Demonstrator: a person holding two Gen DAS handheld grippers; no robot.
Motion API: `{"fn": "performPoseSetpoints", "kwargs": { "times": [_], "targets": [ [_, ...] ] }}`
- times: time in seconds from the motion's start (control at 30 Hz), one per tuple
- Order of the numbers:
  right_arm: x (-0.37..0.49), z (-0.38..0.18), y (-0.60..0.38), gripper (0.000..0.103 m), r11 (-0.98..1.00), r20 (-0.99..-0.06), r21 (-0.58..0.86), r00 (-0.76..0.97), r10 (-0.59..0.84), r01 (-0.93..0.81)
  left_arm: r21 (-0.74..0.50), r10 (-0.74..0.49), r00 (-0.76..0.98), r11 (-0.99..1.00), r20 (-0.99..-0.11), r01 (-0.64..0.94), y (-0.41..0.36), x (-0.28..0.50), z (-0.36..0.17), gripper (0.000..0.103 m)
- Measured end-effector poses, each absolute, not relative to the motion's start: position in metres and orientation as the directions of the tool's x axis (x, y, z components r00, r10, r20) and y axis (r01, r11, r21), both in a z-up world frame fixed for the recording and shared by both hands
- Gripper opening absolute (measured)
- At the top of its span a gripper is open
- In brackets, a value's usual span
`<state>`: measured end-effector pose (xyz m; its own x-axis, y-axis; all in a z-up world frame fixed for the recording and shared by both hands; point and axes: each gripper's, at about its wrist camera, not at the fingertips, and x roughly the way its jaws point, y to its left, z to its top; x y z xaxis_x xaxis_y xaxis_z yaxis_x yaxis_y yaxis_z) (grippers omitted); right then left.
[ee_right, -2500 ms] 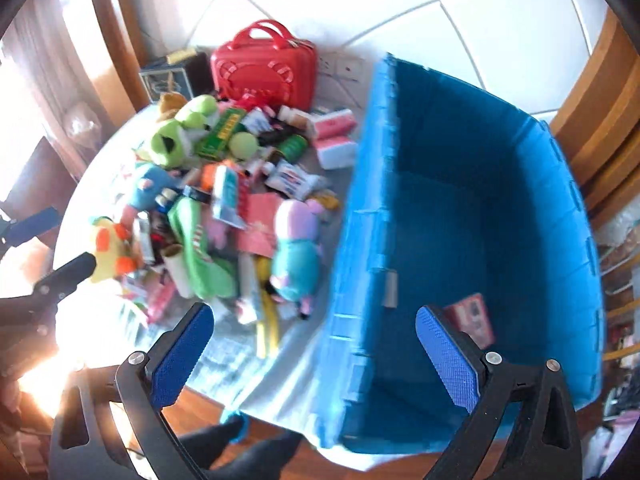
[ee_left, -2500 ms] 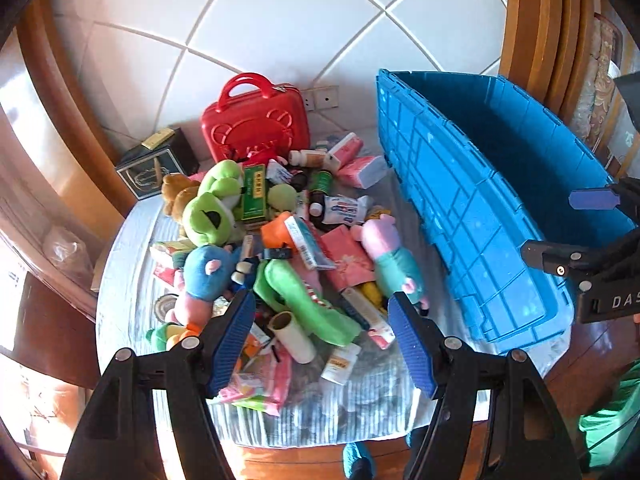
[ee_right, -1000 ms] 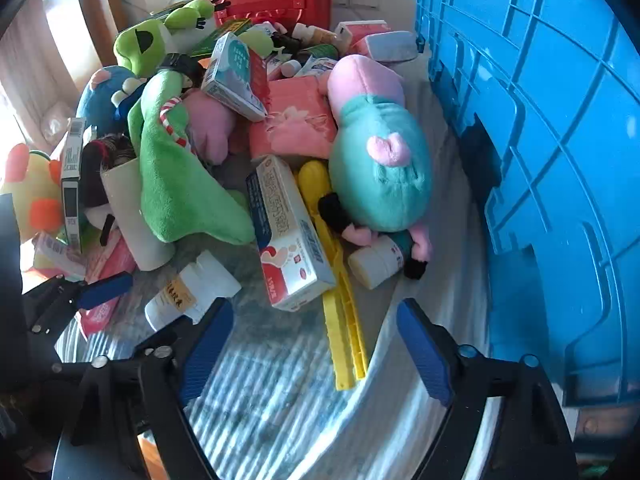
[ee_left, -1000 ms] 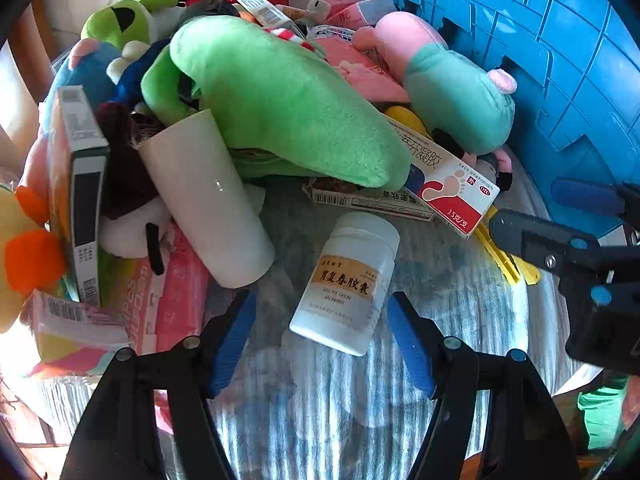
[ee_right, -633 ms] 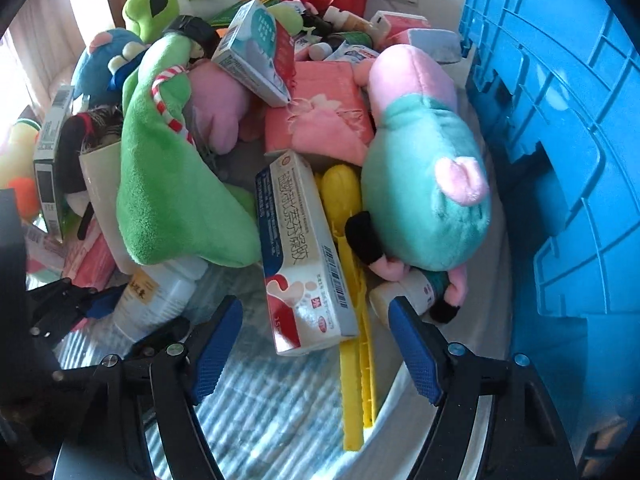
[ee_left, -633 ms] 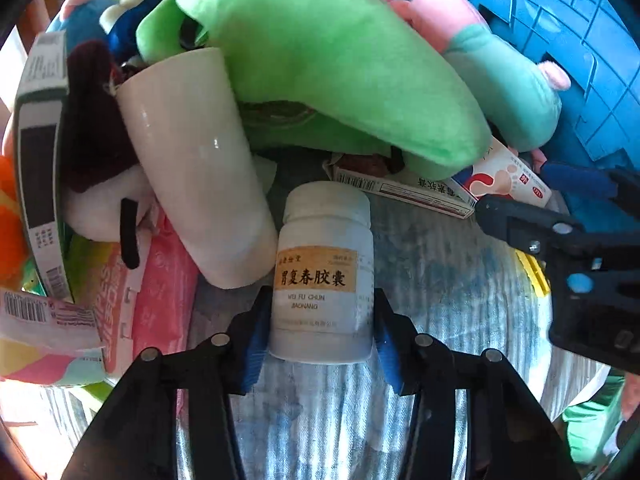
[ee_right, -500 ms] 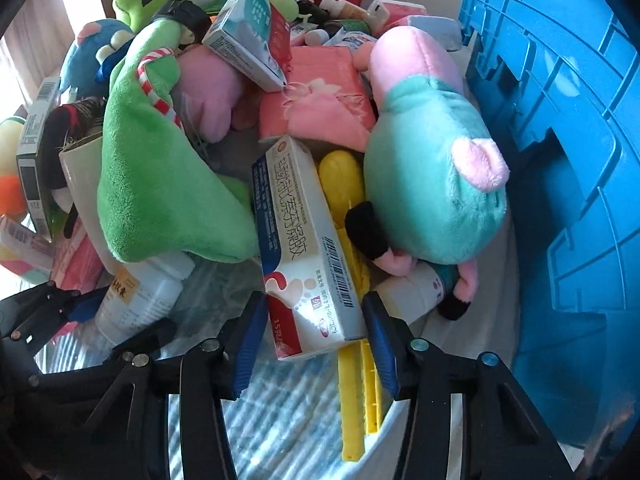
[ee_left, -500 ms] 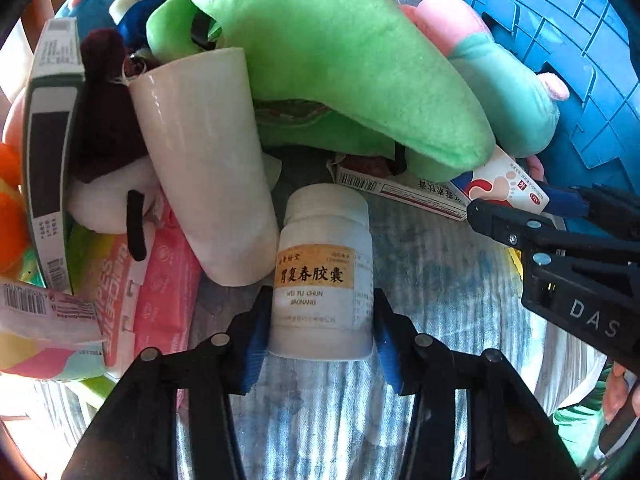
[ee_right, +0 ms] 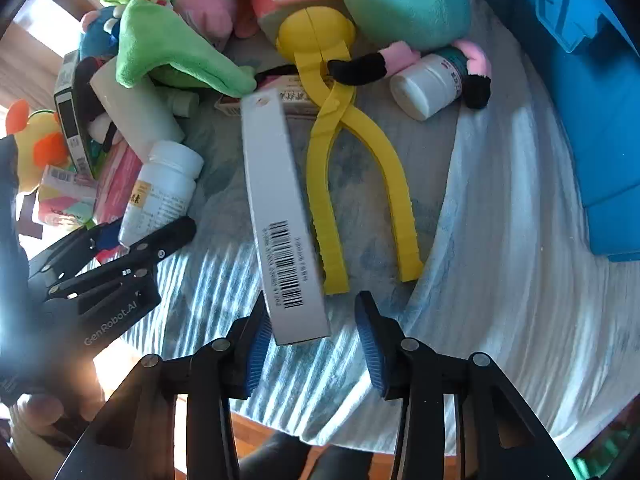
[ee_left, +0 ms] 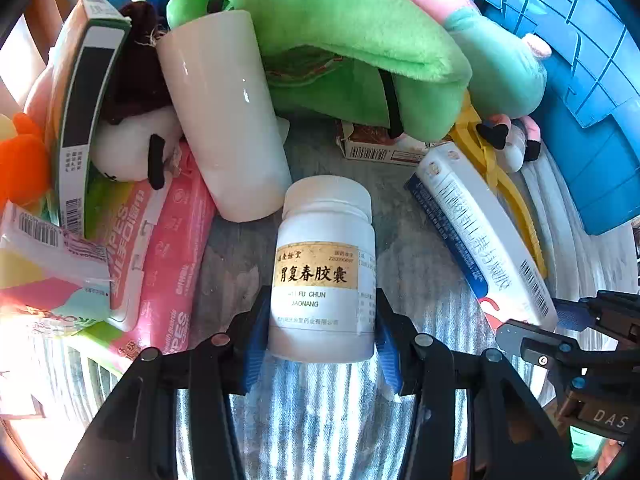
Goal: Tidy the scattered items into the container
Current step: 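Grasp the white pill bottle with the left tool while the right tool grasps the long white box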
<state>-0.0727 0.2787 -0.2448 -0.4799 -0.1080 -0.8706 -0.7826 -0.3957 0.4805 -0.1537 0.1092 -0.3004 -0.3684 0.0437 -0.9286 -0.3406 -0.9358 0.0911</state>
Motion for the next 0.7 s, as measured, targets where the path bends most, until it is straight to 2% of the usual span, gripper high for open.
{"fn": "performPoseSetpoints", "kwargs": {
  "times": [0.07,0.2,0.27,0.47,0.5,0.53,0.6,0.63,0.67,0.7],
  "targets": [
    [-0.069,-0.242,0.280,0.079,-0.412,-0.881,0.453,-0.466,-0.076,-0.790,0.113,0.028,-0.378,-0.931,-0.925,-0.347,0.113,-0.152,-0.302,0.047],
    [-0.069,-0.249,0.281,0.089,-0.451,-0.907,0.393,-0.419,-0.047,-0.801,0.109,0.035,-0.384,-0.931,-0.923,-0.348,0.117,-0.151,-0.305,0.055],
    [-0.069,-0.252,0.280,0.103,-0.466,-0.917,0.363,-0.399,-0.023,-0.807,0.117,0.036,-0.389,-0.925,-0.921,-0.362,0.121,-0.149,-0.308,0.061],
    [-0.056,-0.253,0.275,0.103,-0.439,-0.916,0.323,-0.393,0.076,-0.839,0.105,0.049,-0.404,-0.931,-0.913,-0.351,0.124,-0.144,-0.313,0.070],
    [-0.054,-0.254,0.274,0.103,-0.444,-0.918,0.318,-0.390,0.079,-0.838,0.105,0.050,-0.398,-0.928,-0.916,-0.357,0.126,-0.144,-0.314,0.074],
    [-0.054,-0.254,0.275,0.103,-0.460,-0.922,0.308,-0.380,0.069,-0.833,0.101,0.054,-0.387,-0.924,-0.920,-0.370,0.129,-0.144,-0.315,0.082],
    [-0.049,-0.254,0.279,0.100,-0.480,-0.927,0.305,-0.371,0.046,-0.822,0.109,0.049,-0.371,-0.913,-0.927,-0.393,0.136,-0.144,-0.319,0.089],
    [-0.044,-0.252,0.281,0.086,-0.476,-0.930,0.298,-0.364,0.049,-0.827,0.106,0.048,-0.367,-0.915,-0.929,-0.389,0.136,-0.145,-0.319,0.089],
    [-0.036,-0.249,0.282,0.063,-0.472,-0.931,0.295,-0.362,0.055,-0.831,0.109,0.042,-0.370,-0.920,-0.928,-0.376,0.136,-0.145,-0.319,0.088],
    [-0.028,-0.243,0.283,0.054,-0.466,-0.923,0.312,-0.380,0.057,-0.828,0.116,0.030,-0.381,-0.927,-0.924,-0.356,0.134,-0.144,-0.316,0.076]
  ]
}}
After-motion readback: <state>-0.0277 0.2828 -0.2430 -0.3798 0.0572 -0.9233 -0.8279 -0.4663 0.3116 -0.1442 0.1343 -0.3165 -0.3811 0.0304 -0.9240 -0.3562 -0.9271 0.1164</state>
